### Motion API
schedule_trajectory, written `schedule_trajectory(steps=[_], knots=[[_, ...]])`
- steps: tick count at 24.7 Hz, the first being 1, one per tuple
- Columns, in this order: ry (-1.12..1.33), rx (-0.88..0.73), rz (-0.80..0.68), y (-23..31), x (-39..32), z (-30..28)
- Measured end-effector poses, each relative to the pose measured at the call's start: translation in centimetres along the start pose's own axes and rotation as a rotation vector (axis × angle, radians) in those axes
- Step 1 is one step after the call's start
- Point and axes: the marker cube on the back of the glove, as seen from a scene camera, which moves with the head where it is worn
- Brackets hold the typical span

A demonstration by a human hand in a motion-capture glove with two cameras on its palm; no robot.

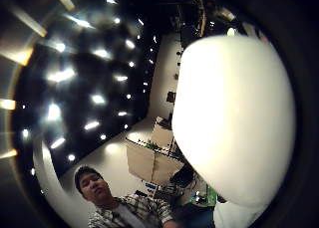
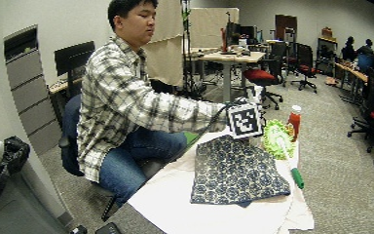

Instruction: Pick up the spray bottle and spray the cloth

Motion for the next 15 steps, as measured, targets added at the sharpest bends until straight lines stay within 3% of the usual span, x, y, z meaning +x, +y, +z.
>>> schedule_trajectory(steps=[15], knots=[[0.009, -0.001, 0.018, 1.4, -1.8, -2.0]])
